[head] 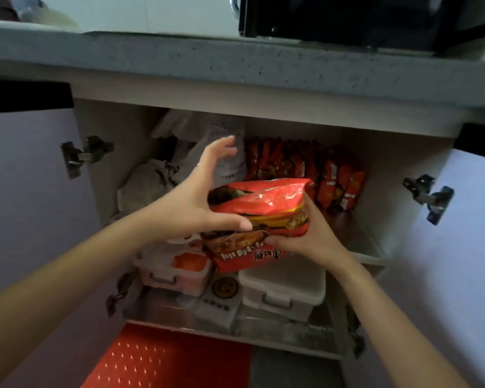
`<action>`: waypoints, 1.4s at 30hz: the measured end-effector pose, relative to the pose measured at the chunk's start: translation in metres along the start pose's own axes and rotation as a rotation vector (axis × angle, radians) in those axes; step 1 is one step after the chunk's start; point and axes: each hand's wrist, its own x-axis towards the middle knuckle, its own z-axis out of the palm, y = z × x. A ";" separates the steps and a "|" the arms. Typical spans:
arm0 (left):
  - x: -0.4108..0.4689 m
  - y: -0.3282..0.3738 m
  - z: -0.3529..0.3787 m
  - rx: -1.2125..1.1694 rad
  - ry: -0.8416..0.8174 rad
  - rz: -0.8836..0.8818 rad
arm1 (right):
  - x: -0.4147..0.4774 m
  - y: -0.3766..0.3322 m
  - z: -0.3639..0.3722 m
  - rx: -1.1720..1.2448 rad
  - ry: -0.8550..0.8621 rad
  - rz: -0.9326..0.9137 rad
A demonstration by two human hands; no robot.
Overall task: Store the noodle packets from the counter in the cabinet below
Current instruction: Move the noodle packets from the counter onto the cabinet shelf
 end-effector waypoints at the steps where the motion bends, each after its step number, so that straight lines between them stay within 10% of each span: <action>1: 0.004 -0.001 -0.002 -0.068 0.046 -0.012 | -0.004 0.006 -0.008 0.064 0.028 0.034; 11: 0.015 -0.024 0.070 -0.583 -0.041 -0.240 | -0.002 0.045 -0.025 0.463 0.203 0.186; 22: 0.044 -0.052 0.095 -0.660 0.391 -0.478 | 0.038 0.055 -0.052 0.022 -0.009 0.206; 27: 0.070 -0.079 0.100 -0.569 0.528 -0.545 | 0.066 0.082 -0.079 -0.074 0.174 0.347; 31: 0.093 -0.107 0.103 -0.481 0.663 -0.604 | 0.075 0.144 -0.111 -0.834 0.204 0.599; 42: 0.187 -0.177 0.151 -0.164 0.863 -0.375 | 0.084 0.178 -0.116 -1.148 0.151 0.568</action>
